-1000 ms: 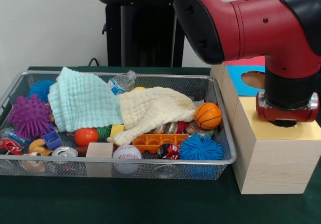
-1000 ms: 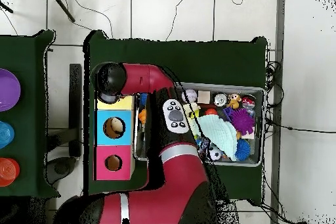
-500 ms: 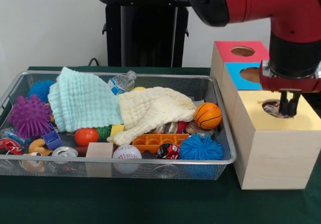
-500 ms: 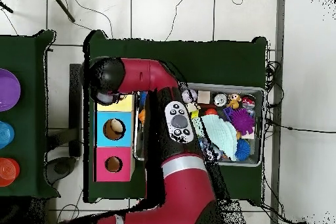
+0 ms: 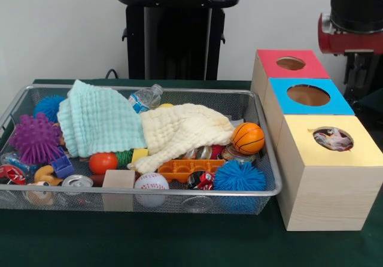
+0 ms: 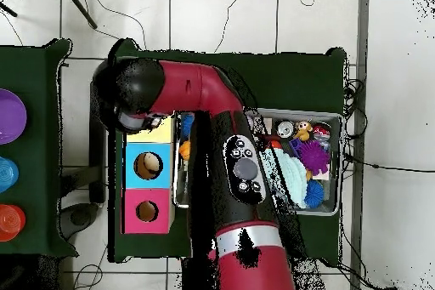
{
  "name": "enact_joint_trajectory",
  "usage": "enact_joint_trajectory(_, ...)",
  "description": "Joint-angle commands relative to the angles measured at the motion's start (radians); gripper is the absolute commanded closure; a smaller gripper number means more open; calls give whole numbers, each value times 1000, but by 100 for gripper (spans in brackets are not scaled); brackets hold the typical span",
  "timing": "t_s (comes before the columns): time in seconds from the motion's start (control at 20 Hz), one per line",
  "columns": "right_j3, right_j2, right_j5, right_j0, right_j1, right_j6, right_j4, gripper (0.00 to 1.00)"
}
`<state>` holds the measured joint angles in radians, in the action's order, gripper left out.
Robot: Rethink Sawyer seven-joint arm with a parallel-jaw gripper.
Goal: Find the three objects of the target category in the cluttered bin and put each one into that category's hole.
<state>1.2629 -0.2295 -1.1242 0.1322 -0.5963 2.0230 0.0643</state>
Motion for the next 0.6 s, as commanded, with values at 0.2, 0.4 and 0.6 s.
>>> enact_joint_trajectory(0.2,122,-56,-19,89,-21,-82,-5,100)
enact_joint_trajectory(0.4,140,-53,49,103,-2,-88,-31,100)
enact_joint_trajectory(0.6,139,-39,136,133,20,-147,-110,100)
